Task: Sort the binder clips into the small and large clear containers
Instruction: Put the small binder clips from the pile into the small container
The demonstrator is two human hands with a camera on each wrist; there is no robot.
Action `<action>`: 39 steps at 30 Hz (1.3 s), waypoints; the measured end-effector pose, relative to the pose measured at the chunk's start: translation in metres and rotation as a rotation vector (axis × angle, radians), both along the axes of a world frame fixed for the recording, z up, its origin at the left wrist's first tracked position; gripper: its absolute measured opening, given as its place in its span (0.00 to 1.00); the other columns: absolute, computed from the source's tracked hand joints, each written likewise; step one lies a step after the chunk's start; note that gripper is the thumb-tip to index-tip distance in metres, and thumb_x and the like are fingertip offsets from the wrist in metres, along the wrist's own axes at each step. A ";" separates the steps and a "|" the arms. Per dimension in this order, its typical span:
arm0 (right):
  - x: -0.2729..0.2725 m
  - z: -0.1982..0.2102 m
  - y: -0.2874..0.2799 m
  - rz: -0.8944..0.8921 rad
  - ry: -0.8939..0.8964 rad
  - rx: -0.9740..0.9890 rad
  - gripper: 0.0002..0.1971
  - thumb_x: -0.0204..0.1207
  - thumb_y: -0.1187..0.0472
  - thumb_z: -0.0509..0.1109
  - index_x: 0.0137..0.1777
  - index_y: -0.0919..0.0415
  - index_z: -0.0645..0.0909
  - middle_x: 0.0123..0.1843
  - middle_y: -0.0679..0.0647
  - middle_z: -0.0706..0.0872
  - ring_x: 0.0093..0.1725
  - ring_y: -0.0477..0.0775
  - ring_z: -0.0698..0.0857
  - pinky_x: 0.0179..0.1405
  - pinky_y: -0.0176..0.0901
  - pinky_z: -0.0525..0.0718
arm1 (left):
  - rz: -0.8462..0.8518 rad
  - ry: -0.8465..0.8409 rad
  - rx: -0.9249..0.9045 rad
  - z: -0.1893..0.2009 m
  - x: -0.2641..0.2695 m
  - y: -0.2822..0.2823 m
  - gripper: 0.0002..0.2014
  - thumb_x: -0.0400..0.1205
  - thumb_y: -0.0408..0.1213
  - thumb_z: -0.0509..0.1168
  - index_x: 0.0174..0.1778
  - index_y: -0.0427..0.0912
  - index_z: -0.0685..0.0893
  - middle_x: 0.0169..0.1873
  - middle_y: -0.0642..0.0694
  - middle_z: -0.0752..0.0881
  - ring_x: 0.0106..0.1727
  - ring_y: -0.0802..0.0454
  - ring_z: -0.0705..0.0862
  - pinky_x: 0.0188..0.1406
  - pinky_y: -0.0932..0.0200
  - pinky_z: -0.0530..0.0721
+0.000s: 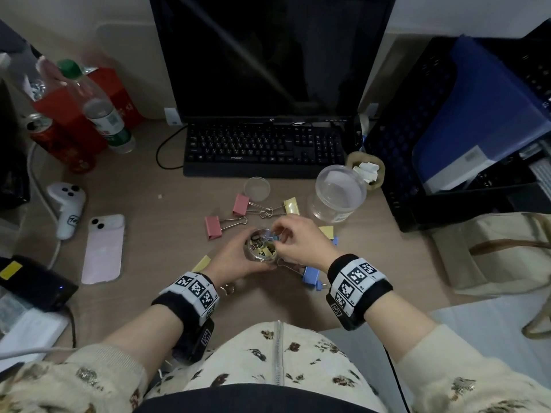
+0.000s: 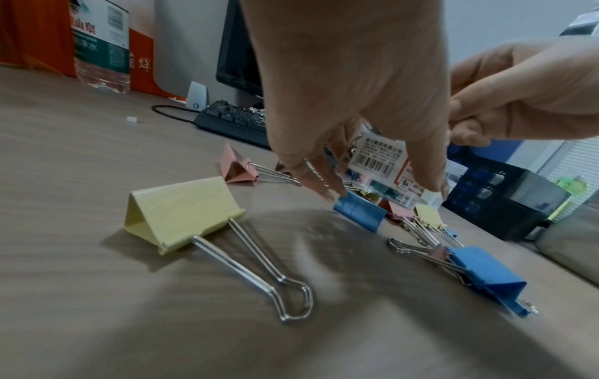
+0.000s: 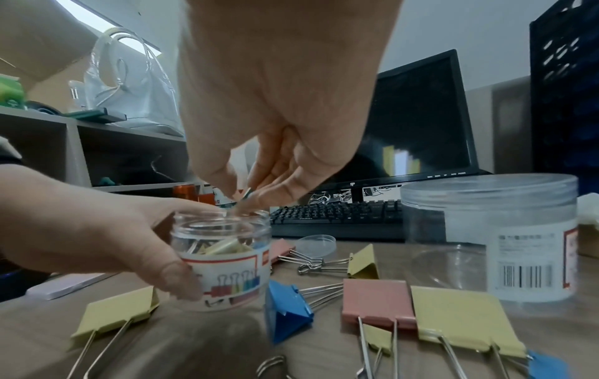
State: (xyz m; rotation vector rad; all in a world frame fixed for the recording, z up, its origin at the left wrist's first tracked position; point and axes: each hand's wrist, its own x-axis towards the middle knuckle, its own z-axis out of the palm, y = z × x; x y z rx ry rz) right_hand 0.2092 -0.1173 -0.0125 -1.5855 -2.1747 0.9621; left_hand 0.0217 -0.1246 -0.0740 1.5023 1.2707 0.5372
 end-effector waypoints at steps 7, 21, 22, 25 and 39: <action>0.024 -0.010 -0.006 -0.191 -0.013 0.069 0.09 0.81 0.55 0.65 0.57 0.55 0.84 0.51 0.48 0.83 0.46 0.44 0.81 0.50 0.43 0.83 | -0.021 0.030 -0.042 0.000 0.001 0.001 0.39 0.63 0.37 0.86 0.68 0.51 0.75 0.57 0.63 0.81 0.55 0.72 0.81 0.58 0.80 0.75; 0.048 -0.053 -0.018 -0.293 -0.394 -0.174 0.23 0.76 0.50 0.70 0.70 0.50 0.71 0.61 0.49 0.79 0.56 0.54 0.82 0.47 0.48 0.82 | 0.006 0.088 -0.029 0.001 -0.011 -0.001 0.40 0.63 0.38 0.86 0.69 0.54 0.73 0.58 0.63 0.79 0.61 0.63 0.79 0.67 0.66 0.76; 0.047 -0.054 -0.017 -0.283 -0.408 -0.173 0.23 0.76 0.49 0.71 0.69 0.50 0.71 0.61 0.49 0.79 0.56 0.54 0.82 0.46 0.46 0.81 | 0.013 0.087 -0.024 0.000 -0.012 -0.001 0.40 0.62 0.39 0.86 0.67 0.56 0.73 0.57 0.65 0.79 0.61 0.63 0.79 0.68 0.64 0.76; 0.042 -0.056 -0.015 -0.273 -0.451 -0.172 0.21 0.77 0.49 0.71 0.68 0.50 0.72 0.61 0.49 0.79 0.56 0.54 0.82 0.46 0.47 0.81 | 0.028 0.100 -0.020 -0.002 -0.015 -0.001 0.40 0.61 0.42 0.86 0.66 0.59 0.72 0.59 0.63 0.79 0.61 0.66 0.80 0.66 0.66 0.76; 0.038 -0.063 -0.009 -0.229 -0.516 -0.178 0.11 0.81 0.53 0.66 0.59 0.57 0.77 0.60 0.52 0.78 0.51 0.57 0.83 0.40 0.46 0.78 | 0.072 0.114 -0.041 -0.009 -0.022 0.003 0.47 0.60 0.46 0.87 0.74 0.49 0.74 0.65 0.57 0.82 0.64 0.60 0.81 0.70 0.57 0.79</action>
